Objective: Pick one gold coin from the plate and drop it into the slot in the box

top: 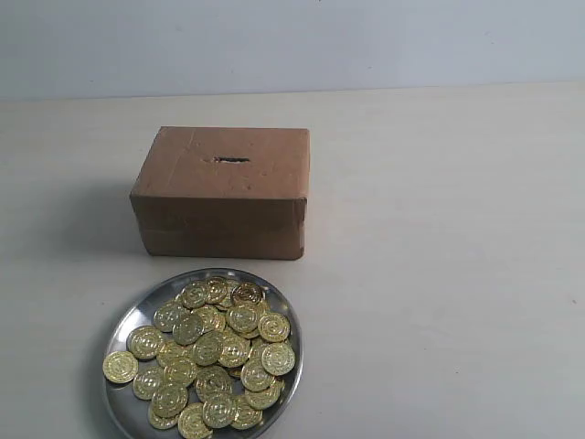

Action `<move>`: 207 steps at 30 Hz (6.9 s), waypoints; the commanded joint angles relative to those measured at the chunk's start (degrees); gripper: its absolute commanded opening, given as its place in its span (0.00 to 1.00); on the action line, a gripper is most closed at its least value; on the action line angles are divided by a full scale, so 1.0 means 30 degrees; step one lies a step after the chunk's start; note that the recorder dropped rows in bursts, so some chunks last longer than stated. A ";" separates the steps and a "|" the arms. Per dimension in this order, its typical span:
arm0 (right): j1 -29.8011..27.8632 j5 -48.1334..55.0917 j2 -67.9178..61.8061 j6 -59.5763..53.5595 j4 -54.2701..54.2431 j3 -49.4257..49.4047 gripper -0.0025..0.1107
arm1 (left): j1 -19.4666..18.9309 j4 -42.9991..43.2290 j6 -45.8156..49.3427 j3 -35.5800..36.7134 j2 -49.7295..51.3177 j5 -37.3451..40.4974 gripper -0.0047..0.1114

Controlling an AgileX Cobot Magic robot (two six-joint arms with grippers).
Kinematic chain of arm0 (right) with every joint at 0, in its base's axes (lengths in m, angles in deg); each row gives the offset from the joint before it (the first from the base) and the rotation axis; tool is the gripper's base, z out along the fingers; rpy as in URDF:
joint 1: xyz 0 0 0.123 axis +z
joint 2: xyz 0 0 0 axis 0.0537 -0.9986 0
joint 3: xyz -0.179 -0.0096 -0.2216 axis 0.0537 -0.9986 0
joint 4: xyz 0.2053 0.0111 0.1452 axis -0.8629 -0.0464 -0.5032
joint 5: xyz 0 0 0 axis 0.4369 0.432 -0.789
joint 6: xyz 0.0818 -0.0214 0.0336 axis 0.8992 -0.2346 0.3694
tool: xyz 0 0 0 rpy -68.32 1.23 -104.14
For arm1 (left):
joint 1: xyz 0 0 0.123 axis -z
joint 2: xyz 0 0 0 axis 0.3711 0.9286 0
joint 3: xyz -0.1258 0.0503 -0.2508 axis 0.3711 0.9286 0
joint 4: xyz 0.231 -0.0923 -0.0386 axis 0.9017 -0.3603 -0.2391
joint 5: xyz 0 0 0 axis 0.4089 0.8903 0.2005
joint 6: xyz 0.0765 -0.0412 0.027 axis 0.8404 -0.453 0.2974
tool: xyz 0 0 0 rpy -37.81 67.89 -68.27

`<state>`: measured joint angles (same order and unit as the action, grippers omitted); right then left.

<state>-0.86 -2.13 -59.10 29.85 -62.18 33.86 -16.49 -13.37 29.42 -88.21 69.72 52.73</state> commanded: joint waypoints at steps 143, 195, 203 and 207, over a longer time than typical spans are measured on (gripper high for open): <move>1.7231 1.0159 -4.1076 0.2842 -0.0737 2.7144 0.43 | 0.7358 -0.7794 2.1737 -0.9629 1.7350 0.2389 0.04; 1.7231 1.4069 -4.0555 0.1633 -0.0882 2.8224 0.45 | 0.7358 -0.8112 2.1737 -0.9629 1.7350 0.2391 0.04; 1.7231 1.4192 -4.0555 0.1717 -0.0992 2.8224 0.45 | 0.7358 -0.8148 2.1737 -0.9629 1.7350 0.2391 0.04; 1.7485 1.4230 -4.0555 0.1717 -0.0858 2.8224 0.45 | 0.7358 -0.8148 2.1737 -0.9629 1.7350 0.2391 0.04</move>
<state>50.89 40.23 -180.88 35.20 -65.15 118.26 5.23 -37.10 94.63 -117.42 121.93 60.32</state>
